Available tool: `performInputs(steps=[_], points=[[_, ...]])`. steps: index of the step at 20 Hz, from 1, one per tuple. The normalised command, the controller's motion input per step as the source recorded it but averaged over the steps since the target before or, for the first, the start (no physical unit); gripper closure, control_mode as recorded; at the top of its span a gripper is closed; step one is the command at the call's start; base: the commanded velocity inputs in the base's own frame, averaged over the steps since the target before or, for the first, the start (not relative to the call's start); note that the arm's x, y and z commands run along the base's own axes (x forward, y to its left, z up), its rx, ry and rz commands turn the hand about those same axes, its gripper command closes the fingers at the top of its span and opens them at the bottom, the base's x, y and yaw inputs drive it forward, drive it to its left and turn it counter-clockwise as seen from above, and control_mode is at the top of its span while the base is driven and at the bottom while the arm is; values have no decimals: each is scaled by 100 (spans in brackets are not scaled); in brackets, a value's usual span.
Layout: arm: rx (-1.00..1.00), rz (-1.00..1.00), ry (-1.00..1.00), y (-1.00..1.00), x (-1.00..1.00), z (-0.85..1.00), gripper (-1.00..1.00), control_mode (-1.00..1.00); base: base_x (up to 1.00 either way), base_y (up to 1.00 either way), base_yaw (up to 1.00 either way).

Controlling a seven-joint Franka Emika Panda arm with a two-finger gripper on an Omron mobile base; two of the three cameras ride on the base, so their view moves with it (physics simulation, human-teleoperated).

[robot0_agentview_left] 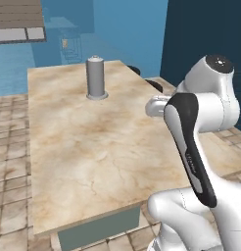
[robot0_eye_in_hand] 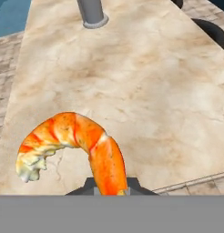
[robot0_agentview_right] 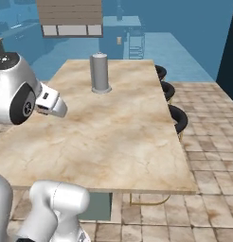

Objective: Open the fridge, remove the pear, onion, and shrimp, and place them on any counter.

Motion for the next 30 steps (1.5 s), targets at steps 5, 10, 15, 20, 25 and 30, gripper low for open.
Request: performInputs(steps=[5, 10, 15, 20, 25, 30], points=[[0, 0, 21, 0, 72, -43, 100, -100, 0, 0, 0], [0, 0, 18, 1, 72, -87, 100, -100, 0, 0, 0], [0, 0, 10, 4, 82, -100, 100, -100, 0, 0, 0], [0, 0, 13, 0, 62, -100, 100, -100, 0, 0, 0], [0, 0, 6, 0, 21, -100, 100, -100, 0, 0, 0], [0, 0, 0, 0, 0, -83, 100, -100, 0, 0, 0]])
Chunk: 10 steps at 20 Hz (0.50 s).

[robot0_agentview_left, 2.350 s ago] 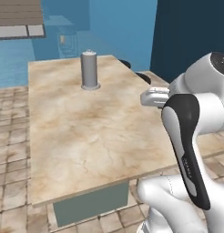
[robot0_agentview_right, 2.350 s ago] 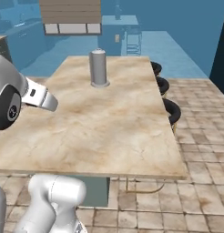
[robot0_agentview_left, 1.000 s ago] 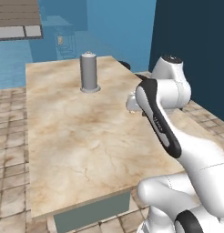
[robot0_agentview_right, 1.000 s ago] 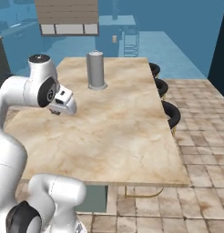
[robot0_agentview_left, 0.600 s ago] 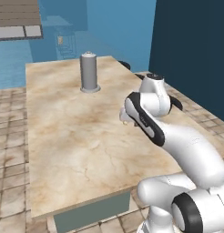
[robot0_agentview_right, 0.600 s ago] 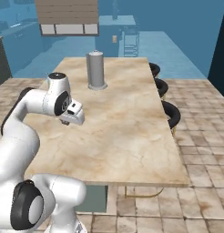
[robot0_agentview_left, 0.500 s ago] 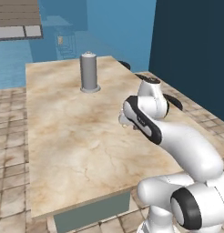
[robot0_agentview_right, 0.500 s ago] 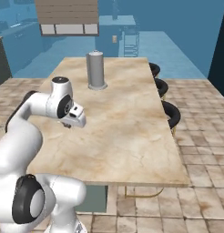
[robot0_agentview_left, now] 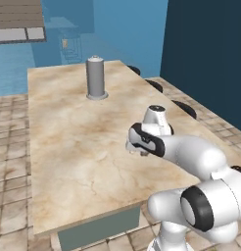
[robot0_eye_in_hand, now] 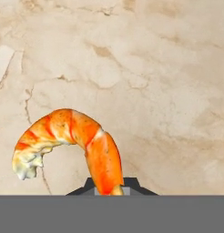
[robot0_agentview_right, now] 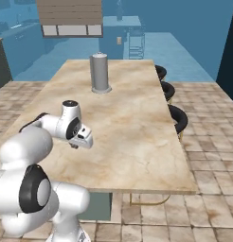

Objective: Open the fridge, remove the pear, onion, and shrimp, and place them on any counter.

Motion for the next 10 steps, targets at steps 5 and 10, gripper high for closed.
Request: performInputs(steps=[5, 10], points=[[0, -1, -4, 0, -1, -36, 100, -100, 0, 0, 0], [0, -1, -9, 0, 0, -7, 100, -100, 0, 0, 0]])
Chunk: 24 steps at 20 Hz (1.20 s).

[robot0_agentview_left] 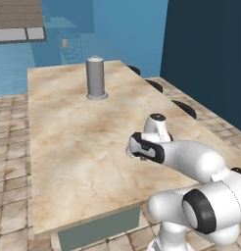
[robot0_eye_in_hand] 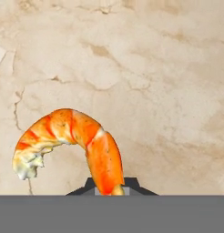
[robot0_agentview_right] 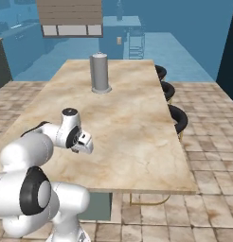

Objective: Open the fridge, remove the pear, onion, and shrimp, and place them on any counter.

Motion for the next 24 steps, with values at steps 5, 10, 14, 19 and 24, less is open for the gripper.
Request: performInputs(steps=[5, 10, 14, 19, 24], points=[[0, 0, -3, 1, 0, -51, 100, -100, 0, 0, 0], [0, 0, -3, 0, 1, -42, 100, -100, 0, 0, 0], [0, 0, 0, 0, 0, -18, 100, -100, 0, 0, 0], [0, 0, 0, 0, 0, -4, -100, -100, 0, 0, 0], [0, 0, 0, 0, 0, 6, -100, -100, 0, 0, 0]])
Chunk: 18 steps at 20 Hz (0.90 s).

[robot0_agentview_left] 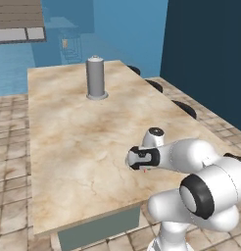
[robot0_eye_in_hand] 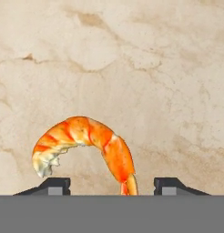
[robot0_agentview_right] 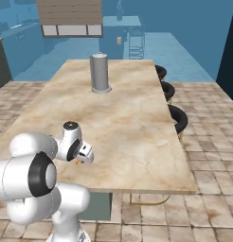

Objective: Open the fridge, remove the pear, onion, and shrimp, and place them on any counter.

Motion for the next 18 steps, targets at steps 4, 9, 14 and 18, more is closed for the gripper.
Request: performInputs(steps=[4, 9, 14, 18], points=[[0, 0, 0, 0, -3, 57, -100, -100, 0, 0, 0], [0, -1, 0, 0, -1, 100, -100, -100, 0, 0, 0], [0, 0, 3, 0, -2, 100, -100, -100, 0, 0, 0], [1, 0, 0, 0, -26, 100, -100, -100, 0, 0, 0]])
